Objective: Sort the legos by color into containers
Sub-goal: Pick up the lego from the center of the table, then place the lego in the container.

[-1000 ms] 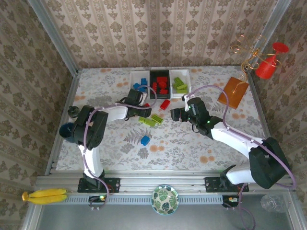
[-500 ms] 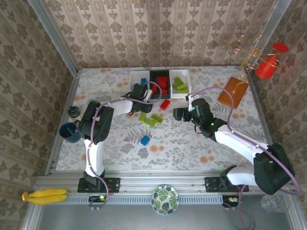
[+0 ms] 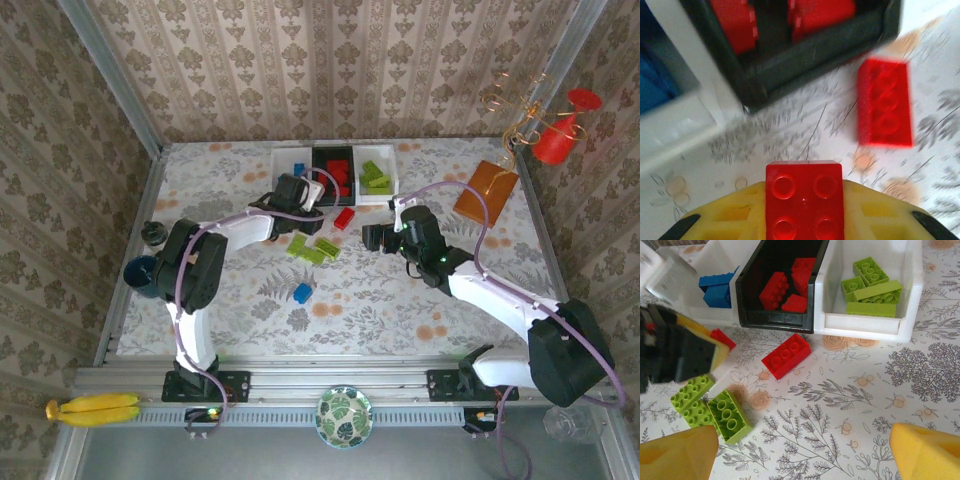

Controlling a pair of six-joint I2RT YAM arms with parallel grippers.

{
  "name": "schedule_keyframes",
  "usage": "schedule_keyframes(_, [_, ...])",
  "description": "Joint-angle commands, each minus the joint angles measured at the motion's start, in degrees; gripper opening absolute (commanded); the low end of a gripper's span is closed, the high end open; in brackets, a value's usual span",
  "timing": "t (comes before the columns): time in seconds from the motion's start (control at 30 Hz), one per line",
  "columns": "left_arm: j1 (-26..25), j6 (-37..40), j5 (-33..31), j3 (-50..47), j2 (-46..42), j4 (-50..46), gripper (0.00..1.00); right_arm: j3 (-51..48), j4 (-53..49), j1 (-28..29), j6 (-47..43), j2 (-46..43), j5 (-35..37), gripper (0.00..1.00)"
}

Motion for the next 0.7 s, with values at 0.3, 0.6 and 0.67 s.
schedule_keyframes(0.3, [1.01,-0.64,0.80,25.27,12.70,-1.79,0.31,-2.74,4.80,-0.11,0.77,-1.65,-2.31,0.90])
schedule_keyframes(0.6, [1.29,-0.42,-1.02,39.52,20.13,-10.10,0.51,-3.02,4.47,-0.02,0.88,-2.30,-1.72,0.90])
schedule_keyframes(0.67, [1.29,-0.58,-1.24,38.73,18.65,-9.66,0.57,-2.87,4.60,0.14,1.37,-1.67,-1.69,0.90])
